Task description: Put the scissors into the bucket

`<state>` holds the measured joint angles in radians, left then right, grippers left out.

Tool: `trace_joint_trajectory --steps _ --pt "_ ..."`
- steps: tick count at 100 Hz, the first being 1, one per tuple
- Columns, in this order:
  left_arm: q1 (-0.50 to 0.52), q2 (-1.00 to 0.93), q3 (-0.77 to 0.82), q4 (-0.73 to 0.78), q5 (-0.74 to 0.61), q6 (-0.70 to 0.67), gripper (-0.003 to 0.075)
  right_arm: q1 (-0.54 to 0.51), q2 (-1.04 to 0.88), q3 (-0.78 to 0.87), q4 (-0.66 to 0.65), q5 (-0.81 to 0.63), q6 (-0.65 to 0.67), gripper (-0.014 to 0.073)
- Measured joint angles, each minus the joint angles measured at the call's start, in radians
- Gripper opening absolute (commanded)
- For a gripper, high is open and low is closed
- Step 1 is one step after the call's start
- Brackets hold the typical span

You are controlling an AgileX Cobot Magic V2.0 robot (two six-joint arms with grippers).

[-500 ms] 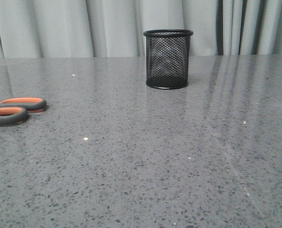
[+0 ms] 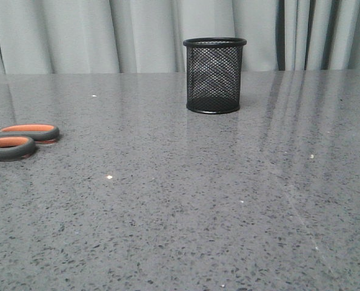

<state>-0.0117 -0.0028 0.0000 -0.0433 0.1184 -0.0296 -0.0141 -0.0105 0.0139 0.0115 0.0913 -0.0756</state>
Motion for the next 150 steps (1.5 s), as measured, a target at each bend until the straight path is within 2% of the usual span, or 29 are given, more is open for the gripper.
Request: trace_joint_trajectory --steps 89,101,132,140,150 --pt "0.000 0.000 0.000 -0.009 0.000 0.000 -0.0020 0.000 0.000 0.000 0.016 -0.012 0.000 -0.0045" --pt "0.000 0.000 0.000 -0.097 0.000 0.000 -0.0020 0.000 0.000 0.000 0.088 -0.014 0.000 -0.0045" --pt "0.000 0.000 0.000 -0.547 -0.038 0.000 -0.0020 0.000 0.000 0.000 0.363 -0.091 0.000 -0.0045" --pt "0.000 0.000 0.000 -0.597 -0.038 0.000 -0.0020 0.000 0.000 0.000 0.431 -0.129 0.000 -0.0045" --pt "0.000 0.000 -0.012 -0.617 -0.006 -0.002 -0.0020 0.000 0.000 -0.012 0.466 -0.100 0.000 -0.0045"
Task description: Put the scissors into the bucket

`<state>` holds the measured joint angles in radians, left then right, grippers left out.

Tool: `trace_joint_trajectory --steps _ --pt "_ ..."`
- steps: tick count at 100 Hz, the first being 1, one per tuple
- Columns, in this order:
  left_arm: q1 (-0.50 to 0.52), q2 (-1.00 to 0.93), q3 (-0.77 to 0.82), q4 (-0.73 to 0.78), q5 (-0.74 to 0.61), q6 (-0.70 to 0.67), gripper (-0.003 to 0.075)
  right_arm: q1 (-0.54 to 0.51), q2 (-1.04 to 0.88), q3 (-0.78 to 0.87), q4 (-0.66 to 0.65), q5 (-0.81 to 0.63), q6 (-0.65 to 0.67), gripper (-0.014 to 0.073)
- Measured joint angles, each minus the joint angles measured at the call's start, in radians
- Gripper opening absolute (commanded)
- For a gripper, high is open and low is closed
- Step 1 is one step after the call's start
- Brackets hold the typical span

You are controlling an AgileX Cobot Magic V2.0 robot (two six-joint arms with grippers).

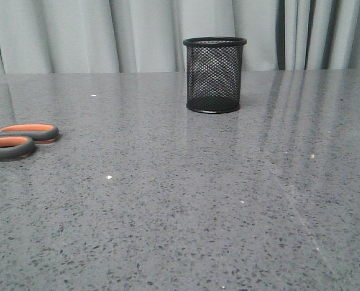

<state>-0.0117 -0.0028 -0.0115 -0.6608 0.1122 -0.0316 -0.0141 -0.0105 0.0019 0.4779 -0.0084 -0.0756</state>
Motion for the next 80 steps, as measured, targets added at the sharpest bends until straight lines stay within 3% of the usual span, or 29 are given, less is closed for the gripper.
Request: trace_joint_trajectory --steps 23,42,71,80 --pt "0.000 0.056 -0.232 0.129 0.158 0.000 -0.0020 0.000 0.108 -0.222 -0.043 0.234 0.000 -0.0045" --pt "0.000 0.317 -0.564 0.337 0.461 0.053 -0.0020 0.000 0.423 -0.521 -0.124 0.472 0.000 -0.0045" --pt "0.000 0.710 -0.955 0.382 0.832 0.247 -0.0018 0.000 0.838 -0.920 -0.167 0.813 -0.085 -0.0038" --pt "0.000 0.789 -1.007 0.382 0.897 0.278 0.0003 0.002 0.893 -0.970 -0.156 0.862 -0.118 0.0043"
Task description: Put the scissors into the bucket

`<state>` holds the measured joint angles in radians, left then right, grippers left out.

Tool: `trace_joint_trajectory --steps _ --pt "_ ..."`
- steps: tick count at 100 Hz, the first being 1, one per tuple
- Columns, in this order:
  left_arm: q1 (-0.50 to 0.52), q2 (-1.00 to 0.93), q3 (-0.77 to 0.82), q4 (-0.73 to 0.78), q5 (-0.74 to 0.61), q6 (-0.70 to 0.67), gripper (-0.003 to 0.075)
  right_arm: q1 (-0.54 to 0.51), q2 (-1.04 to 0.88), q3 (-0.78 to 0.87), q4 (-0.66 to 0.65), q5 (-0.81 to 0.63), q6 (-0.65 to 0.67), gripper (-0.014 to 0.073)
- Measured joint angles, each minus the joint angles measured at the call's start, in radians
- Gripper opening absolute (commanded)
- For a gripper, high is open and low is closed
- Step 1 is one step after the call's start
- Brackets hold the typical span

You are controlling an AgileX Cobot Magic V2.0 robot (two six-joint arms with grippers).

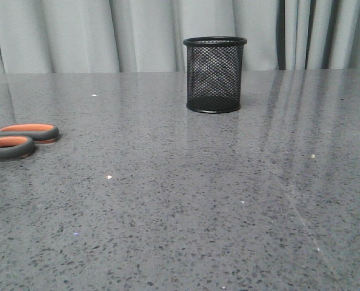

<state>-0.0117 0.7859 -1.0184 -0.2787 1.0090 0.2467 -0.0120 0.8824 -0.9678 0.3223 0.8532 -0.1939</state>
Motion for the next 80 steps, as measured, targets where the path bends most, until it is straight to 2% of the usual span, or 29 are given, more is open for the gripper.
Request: trace_joint_trajectory --steps 8,15,18,22,27,32,55,80 --pt "0.000 0.052 -0.025 -0.022 0.037 0.054 0.0078 0.004 0.026 -0.017 0.033 0.033 -0.034 0.0216" --pt "0.000 0.089 -0.039 -0.051 0.059 0.091 0.0198 0.008 0.043 -0.024 0.057 0.054 -0.050 0.0386" --pt "0.000 0.103 -0.043 -0.063 0.065 0.099 0.0272 0.008 0.048 -0.024 0.062 0.057 -0.055 0.0433" --pt "0.000 0.115 -0.048 -0.073 0.069 0.110 0.0349 0.008 0.053 -0.024 0.064 0.060 -0.057 0.0468" --pt "0.000 0.129 -0.051 -0.080 0.074 0.121 0.0446 0.008 0.055 -0.024 0.064 0.060 -0.064 0.0467" --pt "0.000 0.142 -0.053 -0.085 0.078 0.133 0.0485 0.008 0.055 -0.024 0.066 0.062 -0.074 0.0466" --pt "0.000 0.209 -0.058 -0.091 0.175 0.280 0.0401 0.015 0.055 -0.024 0.075 0.064 -0.099 0.0466" --pt "-0.004 0.381 -0.137 -0.086 0.237 0.455 0.0398 0.047 0.055 -0.024 0.080 0.069 -0.120 0.0466"
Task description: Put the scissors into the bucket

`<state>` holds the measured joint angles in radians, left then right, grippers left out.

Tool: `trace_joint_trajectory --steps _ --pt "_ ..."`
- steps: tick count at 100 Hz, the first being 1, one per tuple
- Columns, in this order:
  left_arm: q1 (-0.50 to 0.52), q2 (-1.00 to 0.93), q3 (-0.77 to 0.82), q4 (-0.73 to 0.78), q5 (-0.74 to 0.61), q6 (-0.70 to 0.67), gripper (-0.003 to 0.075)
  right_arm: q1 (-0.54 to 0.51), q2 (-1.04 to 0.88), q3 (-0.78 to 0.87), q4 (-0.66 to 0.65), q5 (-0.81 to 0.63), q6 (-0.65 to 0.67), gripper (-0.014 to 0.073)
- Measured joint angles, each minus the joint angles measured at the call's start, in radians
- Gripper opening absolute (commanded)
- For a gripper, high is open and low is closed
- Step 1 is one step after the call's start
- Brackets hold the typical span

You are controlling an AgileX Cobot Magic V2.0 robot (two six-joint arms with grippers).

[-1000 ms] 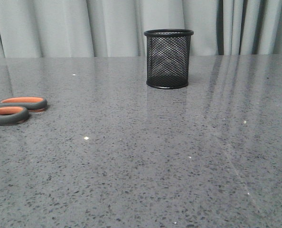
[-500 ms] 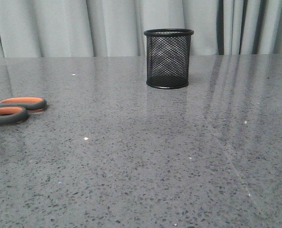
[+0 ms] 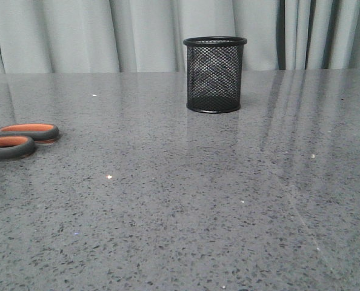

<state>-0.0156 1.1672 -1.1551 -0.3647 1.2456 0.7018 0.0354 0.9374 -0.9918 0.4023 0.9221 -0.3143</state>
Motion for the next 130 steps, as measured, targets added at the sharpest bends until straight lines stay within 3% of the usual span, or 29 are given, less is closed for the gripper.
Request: trace_joint_trajectory --steps 42,81,130 --pt "-0.108 0.245 -0.156 0.143 -0.004 0.455 0.0402 0.046 0.000 -0.001 0.002 0.003 -0.015 0.0466" --pt "-0.170 0.411 -0.160 0.261 -0.009 0.535 0.0402 0.069 0.000 -0.001 0.002 0.007 -0.018 0.0466" --pt "-0.170 0.500 -0.162 0.272 -0.015 0.576 0.0402 0.069 0.000 -0.001 0.002 0.007 -0.019 0.0466"
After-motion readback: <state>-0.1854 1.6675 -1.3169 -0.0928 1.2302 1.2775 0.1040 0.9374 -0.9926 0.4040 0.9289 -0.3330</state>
